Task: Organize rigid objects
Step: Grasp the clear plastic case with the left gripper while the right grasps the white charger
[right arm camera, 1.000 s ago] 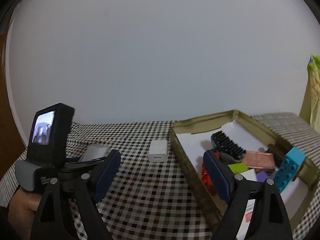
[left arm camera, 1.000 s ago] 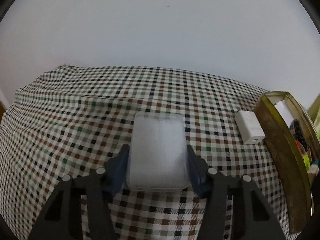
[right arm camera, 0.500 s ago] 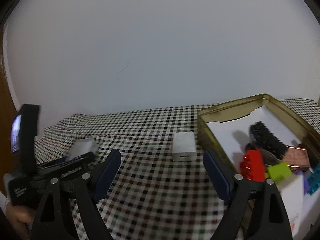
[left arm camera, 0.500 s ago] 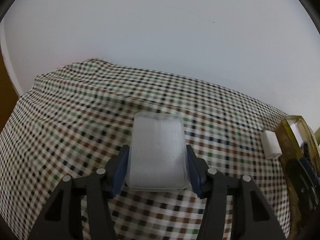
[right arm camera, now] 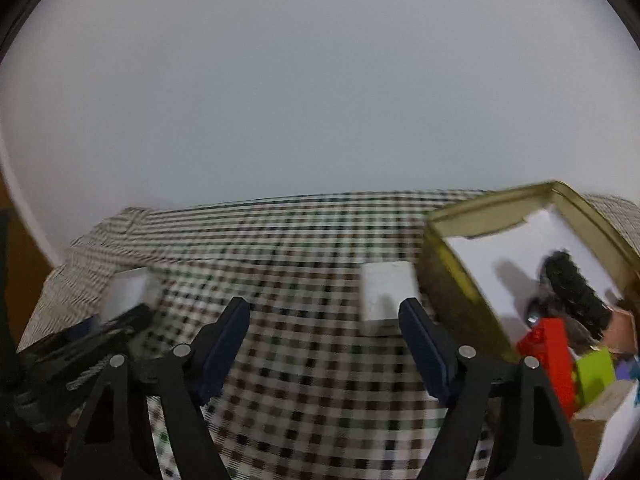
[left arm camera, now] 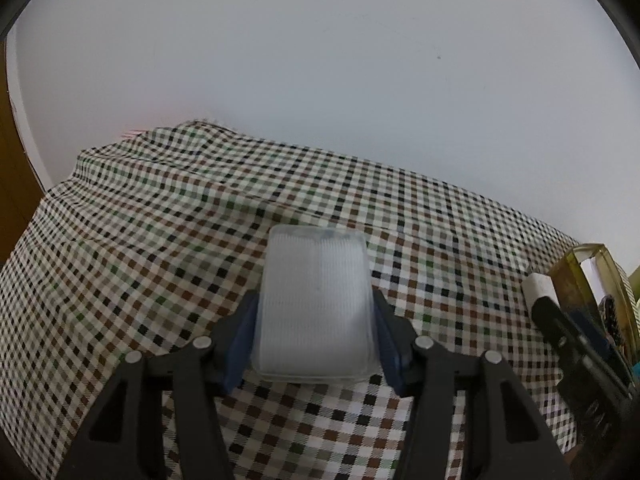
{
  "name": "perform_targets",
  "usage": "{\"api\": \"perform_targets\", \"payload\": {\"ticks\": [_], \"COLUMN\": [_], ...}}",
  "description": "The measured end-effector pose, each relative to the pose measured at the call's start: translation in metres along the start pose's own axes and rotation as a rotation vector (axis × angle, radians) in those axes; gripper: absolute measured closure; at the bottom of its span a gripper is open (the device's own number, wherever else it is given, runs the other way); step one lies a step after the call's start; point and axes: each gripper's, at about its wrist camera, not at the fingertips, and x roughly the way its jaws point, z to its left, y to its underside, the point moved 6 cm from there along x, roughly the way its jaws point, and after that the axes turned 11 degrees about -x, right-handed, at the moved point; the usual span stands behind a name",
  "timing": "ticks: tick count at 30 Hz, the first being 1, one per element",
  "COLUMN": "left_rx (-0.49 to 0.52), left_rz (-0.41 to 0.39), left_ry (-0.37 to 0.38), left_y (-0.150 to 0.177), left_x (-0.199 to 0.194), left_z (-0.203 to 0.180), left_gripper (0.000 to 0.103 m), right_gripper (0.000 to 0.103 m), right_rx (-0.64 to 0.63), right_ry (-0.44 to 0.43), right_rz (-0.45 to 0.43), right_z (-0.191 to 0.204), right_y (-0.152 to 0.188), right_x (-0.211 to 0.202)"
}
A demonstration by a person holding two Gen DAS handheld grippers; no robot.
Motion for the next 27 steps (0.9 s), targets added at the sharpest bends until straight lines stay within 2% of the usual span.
{"api": "perform_targets", "payload": {"ticks": [1,3,7,14,17,23,27], "left_rx": [-0.003,-0.008,-0.014,-0.010,-0.012,-0.004,0.006], "left_rz": [0.005,0.015,0.018,0.022,0.023,0.029,0.028], "left_ry": [0.001,0.001,0.003,-0.006,-0.008,-0.013,-0.020], "left_y": [0.000,0.002,0.002,0.003,0.003,0.002,0.003], "left_x": [0.001,0.001,0.001,0.006,0.007,0.010,0.012], "left_z": [0.000,0.000,0.004,0.005,0.005,0.007,0.007], "left_gripper": [0.049,0.049,0.049,0.049,0.049,0.049,0.049], "right_gripper": [0.035,0.037,0.050,0.049,0.048,0.049,0.066], "right_rx": [0.002,-0.021,-0.014,-0.028,-0.013,-0.056,-0.051], "right_ry": [-0.002,-0.005,0.025,0.063,0.057,0.100,0.092], "right_rz": [0.014,0.045,0.054,0.094,0.172,0.190,0.181], "right_z": [-0.003,-0.005,-0.022,-0.027,-0.024,-0.016,-0.019], "right_y": [0.001,0.002,0.002,-0.002,0.000,-0.004,-0.004], "right_x": [0.003,0.009,0.013,0.025,0.042,0.047,0.042]}}
